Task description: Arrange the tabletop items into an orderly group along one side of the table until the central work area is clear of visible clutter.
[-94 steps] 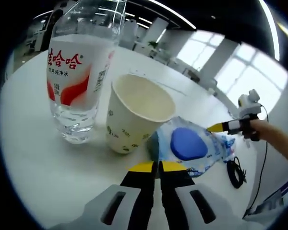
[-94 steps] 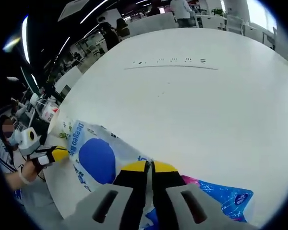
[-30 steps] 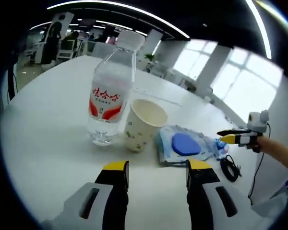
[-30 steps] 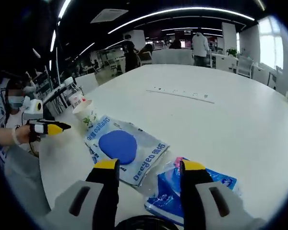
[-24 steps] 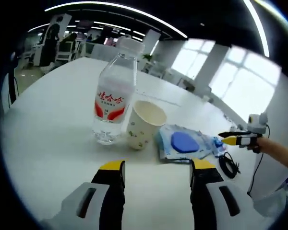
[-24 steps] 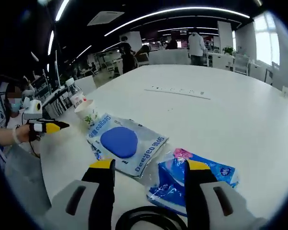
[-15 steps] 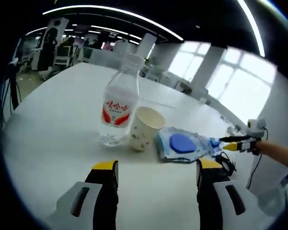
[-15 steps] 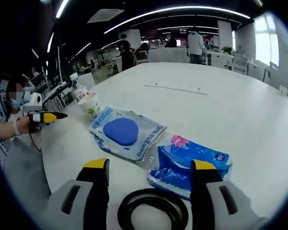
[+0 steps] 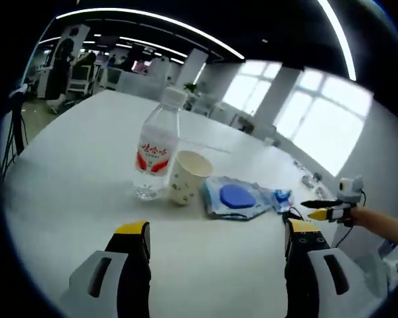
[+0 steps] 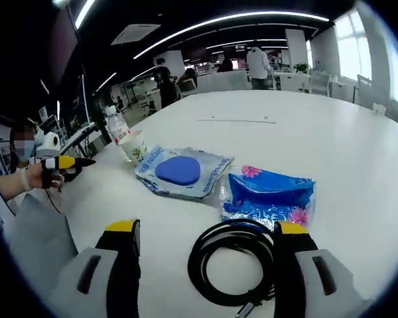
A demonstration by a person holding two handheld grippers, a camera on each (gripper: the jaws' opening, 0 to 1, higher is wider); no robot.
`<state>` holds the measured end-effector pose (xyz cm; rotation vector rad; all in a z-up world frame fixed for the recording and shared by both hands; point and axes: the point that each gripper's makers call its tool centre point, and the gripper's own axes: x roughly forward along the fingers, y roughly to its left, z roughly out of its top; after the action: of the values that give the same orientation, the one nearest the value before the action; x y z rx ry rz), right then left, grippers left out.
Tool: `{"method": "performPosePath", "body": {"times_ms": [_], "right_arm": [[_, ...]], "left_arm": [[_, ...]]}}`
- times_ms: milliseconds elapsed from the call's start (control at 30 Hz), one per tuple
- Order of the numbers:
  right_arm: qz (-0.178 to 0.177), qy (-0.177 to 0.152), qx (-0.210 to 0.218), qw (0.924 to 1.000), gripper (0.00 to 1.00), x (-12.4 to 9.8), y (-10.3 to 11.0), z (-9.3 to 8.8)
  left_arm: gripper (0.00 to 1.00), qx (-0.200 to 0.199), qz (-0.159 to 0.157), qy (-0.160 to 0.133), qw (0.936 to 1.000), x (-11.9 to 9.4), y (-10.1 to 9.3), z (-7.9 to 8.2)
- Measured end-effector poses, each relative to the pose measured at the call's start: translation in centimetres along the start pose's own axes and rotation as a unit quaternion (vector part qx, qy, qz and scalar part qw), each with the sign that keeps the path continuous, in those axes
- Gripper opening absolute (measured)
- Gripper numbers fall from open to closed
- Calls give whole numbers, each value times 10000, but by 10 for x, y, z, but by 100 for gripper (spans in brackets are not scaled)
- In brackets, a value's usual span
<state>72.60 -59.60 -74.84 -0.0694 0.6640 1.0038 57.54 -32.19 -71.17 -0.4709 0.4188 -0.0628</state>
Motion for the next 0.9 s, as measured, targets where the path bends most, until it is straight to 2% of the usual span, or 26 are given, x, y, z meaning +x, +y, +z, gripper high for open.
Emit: {"method": "performPosePath", "body": {"times_ms": [100, 233, 300, 367, 467, 533, 567, 667, 900], "right_arm": [[20, -260, 170, 9995, 87, -13, 5, -4], [4, -254, 293, 9992, 94, -29, 6, -22], [-87, -192, 289, 9994, 100, -36, 3, -31], [-72, -144, 390, 9991, 100, -41, 2, -36], [-123, -176, 489, 9986, 100, -47, 2, -36], [-186, -197, 475, 9985, 100, -50, 3, -34], [-185, -200, 471, 9985, 100, -51, 5, -34], [-165, -235, 431, 9987, 100, -54, 9, -30], [-217, -266, 330, 9989, 100, -57, 17, -33]], "left_arm": [[89, -25, -40, -38, 10000, -9, -2, 0], [96, -7, 2, -80, 10000, -20, 0, -4], [97, -9, 7, -8, 10000, -25, 3, -10], [97, 46, 47, 52, 10000, -29, 6, -16], [97, 24, 53, 50, 10000, -35, 8, -19], [97, 2, 15, 35, 10000, -37, 7, -16], [97, 105, -65, -64, 9999, -38, 6, -11], [97, 195, -27, 31, 9998, -45, 12, -11], [97, 398, 52, -219, 9990, -60, 24, -6]]}}
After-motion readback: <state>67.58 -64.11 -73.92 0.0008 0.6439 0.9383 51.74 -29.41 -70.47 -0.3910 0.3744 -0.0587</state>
